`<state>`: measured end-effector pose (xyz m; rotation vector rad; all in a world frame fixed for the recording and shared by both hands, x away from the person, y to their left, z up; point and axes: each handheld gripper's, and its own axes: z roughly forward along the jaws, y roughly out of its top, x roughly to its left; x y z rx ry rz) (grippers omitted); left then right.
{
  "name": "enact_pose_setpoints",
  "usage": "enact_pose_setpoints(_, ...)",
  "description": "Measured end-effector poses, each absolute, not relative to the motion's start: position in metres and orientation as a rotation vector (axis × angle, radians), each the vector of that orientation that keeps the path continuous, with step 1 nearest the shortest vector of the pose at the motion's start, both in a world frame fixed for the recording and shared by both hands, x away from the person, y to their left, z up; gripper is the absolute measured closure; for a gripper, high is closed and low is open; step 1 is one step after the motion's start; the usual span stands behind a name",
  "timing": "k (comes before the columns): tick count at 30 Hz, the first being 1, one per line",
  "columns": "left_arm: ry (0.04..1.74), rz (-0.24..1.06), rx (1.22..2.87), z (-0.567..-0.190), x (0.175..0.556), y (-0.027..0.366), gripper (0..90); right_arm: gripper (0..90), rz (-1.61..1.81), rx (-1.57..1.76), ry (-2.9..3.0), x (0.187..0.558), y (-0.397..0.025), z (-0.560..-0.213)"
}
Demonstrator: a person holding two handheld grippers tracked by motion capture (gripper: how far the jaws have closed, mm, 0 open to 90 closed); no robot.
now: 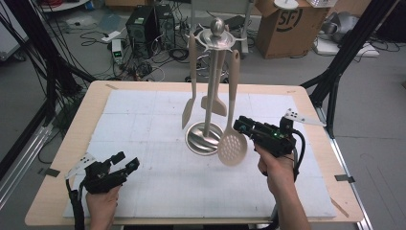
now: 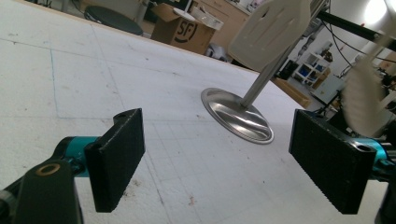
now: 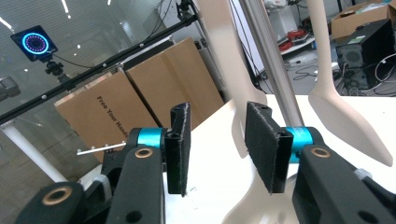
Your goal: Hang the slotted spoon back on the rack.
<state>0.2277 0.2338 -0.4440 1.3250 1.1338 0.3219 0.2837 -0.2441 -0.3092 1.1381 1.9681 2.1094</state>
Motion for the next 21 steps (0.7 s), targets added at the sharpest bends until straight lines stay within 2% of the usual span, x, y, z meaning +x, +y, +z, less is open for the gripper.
enact_pose_setpoints(4,1.132,0.323,1.328,-0.444,0.227,0.234,18.9,56.3,2.108,1.158,1.953,0.282,-0.247,-0.31)
enact_pose_setpoints(11,1.129,0.323,1.335,-0.444,0.228,0.233,18.9,40.9,2.033,1.221,1.917,0.275,-0.26,-0.327)
enact_pose_setpoints(21,1.113,0.32,1.348,-0.445,0.228,0.23,18.7,32.1,1.897,1.256,1.913,0.262,-0.28,-0.363)
